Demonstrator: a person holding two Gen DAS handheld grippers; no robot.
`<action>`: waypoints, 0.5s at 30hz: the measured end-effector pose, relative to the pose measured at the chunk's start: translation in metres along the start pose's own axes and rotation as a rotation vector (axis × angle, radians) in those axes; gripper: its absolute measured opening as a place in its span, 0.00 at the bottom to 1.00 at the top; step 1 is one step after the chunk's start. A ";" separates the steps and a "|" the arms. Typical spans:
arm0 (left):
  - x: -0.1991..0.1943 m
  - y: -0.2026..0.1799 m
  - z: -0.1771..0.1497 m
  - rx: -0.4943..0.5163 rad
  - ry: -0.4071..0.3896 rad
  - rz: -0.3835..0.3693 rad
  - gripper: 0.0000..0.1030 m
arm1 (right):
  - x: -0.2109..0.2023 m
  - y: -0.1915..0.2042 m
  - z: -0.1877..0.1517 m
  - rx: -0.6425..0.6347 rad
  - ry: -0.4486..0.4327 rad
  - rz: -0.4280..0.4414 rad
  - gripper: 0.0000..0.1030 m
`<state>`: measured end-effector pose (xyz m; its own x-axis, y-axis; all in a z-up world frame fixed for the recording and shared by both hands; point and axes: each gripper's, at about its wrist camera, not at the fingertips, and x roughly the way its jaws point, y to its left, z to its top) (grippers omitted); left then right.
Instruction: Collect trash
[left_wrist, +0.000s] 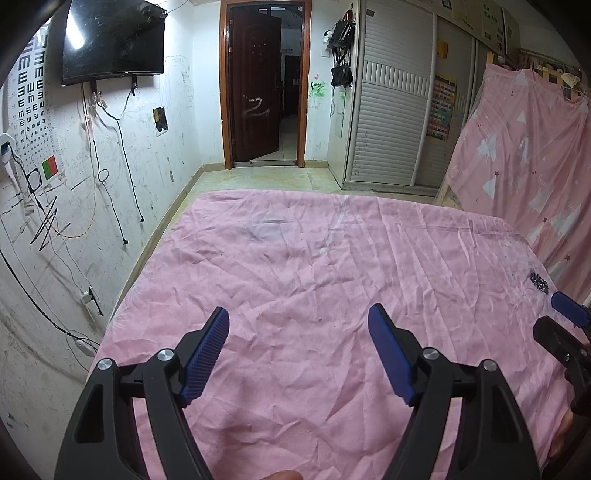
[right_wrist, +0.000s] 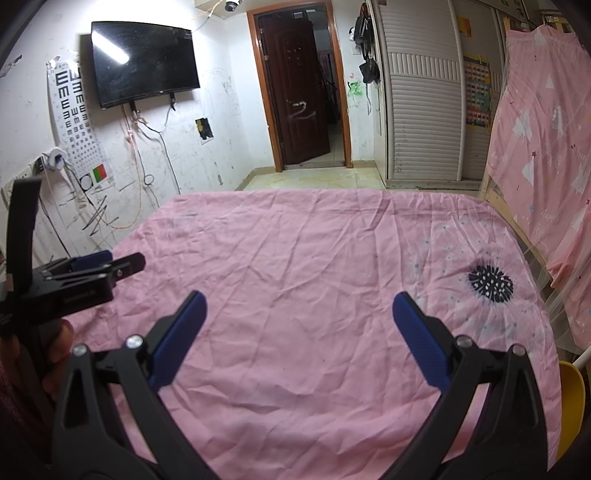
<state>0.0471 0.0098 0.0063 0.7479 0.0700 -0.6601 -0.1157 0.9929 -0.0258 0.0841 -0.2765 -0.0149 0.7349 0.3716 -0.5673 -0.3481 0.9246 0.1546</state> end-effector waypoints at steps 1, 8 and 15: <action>0.000 0.000 0.000 0.000 0.000 0.000 0.69 | 0.000 0.000 0.000 0.000 0.000 0.000 0.94; 0.001 0.000 0.000 0.004 0.000 0.000 0.69 | 0.000 0.000 0.000 0.001 -0.001 0.000 0.94; 0.001 -0.001 0.000 0.009 0.001 0.001 0.69 | 0.000 0.000 0.000 0.001 -0.001 0.000 0.94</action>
<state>0.0481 0.0093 0.0051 0.7471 0.0708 -0.6609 -0.1107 0.9937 -0.0186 0.0838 -0.2770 -0.0147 0.7352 0.3719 -0.5667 -0.3476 0.9246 0.1558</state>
